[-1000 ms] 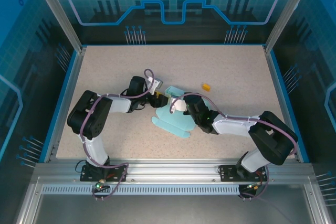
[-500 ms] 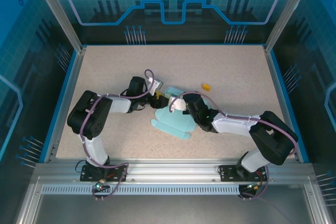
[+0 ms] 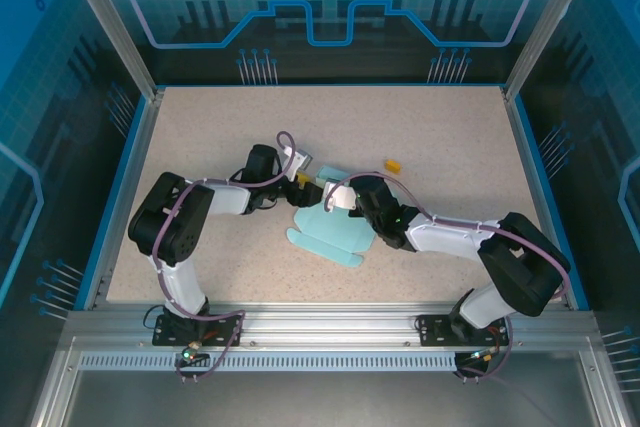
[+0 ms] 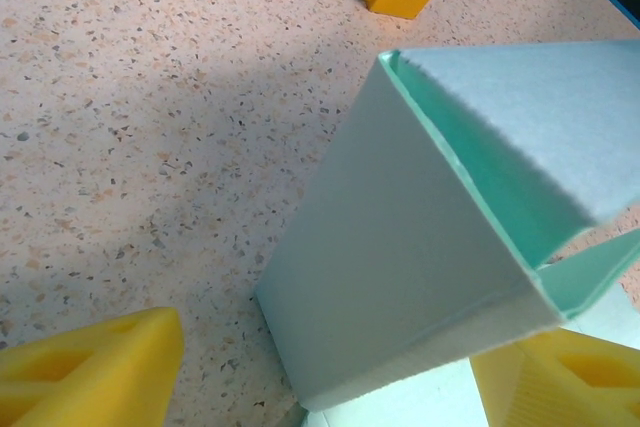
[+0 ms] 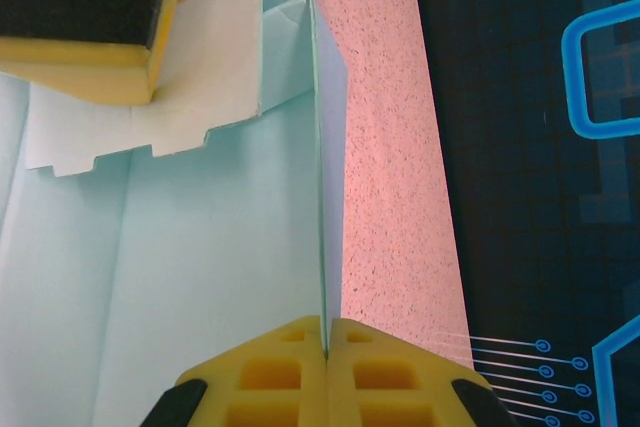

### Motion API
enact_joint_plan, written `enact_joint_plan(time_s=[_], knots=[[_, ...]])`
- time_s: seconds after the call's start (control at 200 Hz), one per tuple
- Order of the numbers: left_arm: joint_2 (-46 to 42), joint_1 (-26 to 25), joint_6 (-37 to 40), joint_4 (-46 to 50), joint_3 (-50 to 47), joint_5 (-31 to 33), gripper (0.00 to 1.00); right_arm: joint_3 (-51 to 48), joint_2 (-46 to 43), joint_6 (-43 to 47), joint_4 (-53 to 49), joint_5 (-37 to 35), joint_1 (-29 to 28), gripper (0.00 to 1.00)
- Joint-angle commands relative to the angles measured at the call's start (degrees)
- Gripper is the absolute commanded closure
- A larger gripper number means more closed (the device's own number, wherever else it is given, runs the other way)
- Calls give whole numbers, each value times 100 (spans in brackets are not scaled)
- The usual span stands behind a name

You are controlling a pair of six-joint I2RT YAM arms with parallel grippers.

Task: Fold the paper box

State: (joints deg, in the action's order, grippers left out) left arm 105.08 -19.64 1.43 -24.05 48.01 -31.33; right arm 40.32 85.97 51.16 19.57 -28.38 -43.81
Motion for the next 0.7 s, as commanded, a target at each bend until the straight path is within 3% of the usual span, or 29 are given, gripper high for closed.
enact_joint_plan(time_s=[0.0, 0.695], knots=[[57, -83, -68, -357, 312, -44, 22, 148, -68, -135, -235, 699, -78, 100], [61, -127, -468, 29, 656, 393, 19, 283, 51, -239, -265, 842, -173, 100]])
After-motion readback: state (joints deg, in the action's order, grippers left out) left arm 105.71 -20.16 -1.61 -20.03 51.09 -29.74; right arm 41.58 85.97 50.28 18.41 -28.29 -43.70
